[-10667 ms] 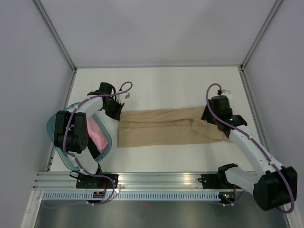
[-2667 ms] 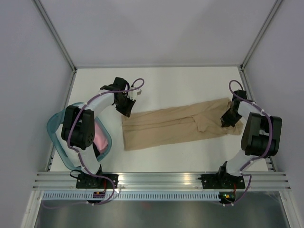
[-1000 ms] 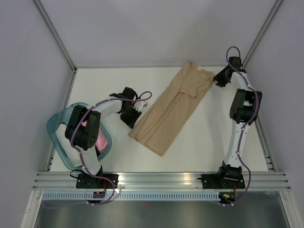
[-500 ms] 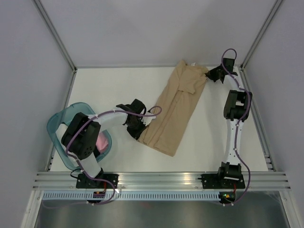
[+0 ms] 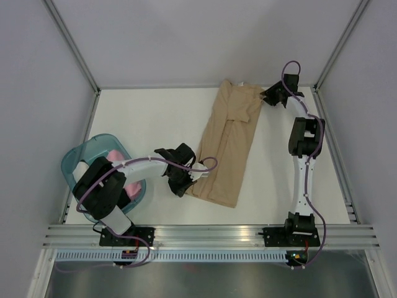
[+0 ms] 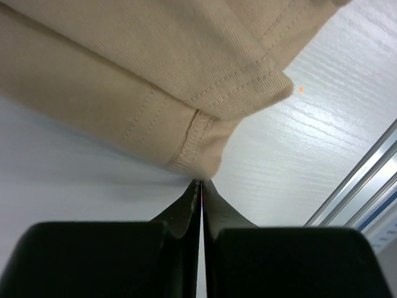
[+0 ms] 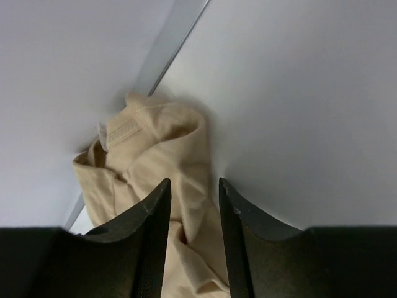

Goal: Roll the t-shirts
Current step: Fold the tshirt

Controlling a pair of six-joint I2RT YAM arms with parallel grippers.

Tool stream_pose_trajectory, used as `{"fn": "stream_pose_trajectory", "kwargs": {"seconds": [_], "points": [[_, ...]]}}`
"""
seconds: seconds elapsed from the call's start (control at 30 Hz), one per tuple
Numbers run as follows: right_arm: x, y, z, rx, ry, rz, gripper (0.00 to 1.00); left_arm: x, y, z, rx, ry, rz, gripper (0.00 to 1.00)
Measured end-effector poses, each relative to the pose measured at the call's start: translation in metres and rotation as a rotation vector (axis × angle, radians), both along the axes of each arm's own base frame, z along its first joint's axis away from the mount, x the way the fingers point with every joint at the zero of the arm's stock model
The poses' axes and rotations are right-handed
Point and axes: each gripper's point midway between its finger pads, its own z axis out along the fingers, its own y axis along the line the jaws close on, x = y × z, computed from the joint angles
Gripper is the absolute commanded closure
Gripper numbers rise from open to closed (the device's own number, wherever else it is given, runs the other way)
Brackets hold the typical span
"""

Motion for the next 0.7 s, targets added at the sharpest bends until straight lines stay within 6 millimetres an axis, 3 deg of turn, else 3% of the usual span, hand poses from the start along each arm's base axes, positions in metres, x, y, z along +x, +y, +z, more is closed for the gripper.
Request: {"fn": "stream_pose_trajectory", "kwargs": {"seconds": [0.17, 0.3, 0.4, 0.47, 0.53, 0.6, 0.7], "points": [[-0.017, -0.057, 0.013, -0.067, 0.041, -0.065, 0.53, -0.006, 0.009, 0.001, 0.013, 0.012, 0.001, 0.9], [-0.045, -0.114, 0.058, -0.165, 0.043, -0.133, 0.53, 0.004, 0.025, 0.002, 0.03, 0.015, 0.07, 0.87], [-0.086, -0.128, 0.097, -0.233, 0.049, -0.149, 0.53, 0.017, 0.04, 0.003, 0.035, 0.007, 0.147, 0.85], [-0.129, -0.113, 0.115, -0.276, 0.066, -0.119, 0.54, 0.025, 0.048, 0.004, 0.033, 0.005, 0.193, 0.85], [-0.175, -0.079, 0.118, -0.316, 0.091, -0.053, 0.53, 0.034, 0.054, 0.007, 0.027, 0.001, 0.243, 0.85], [-0.221, -0.029, 0.105, -0.344, 0.142, 0.063, 0.53, 0.046, 0.057, 0.012, 0.014, -0.016, 0.287, 0.84], [-0.294, 0.048, 0.061, -0.356, 0.225, 0.27, 0.52, 0.064, 0.053, 0.022, -0.013, -0.054, 0.319, 0.84]]}}
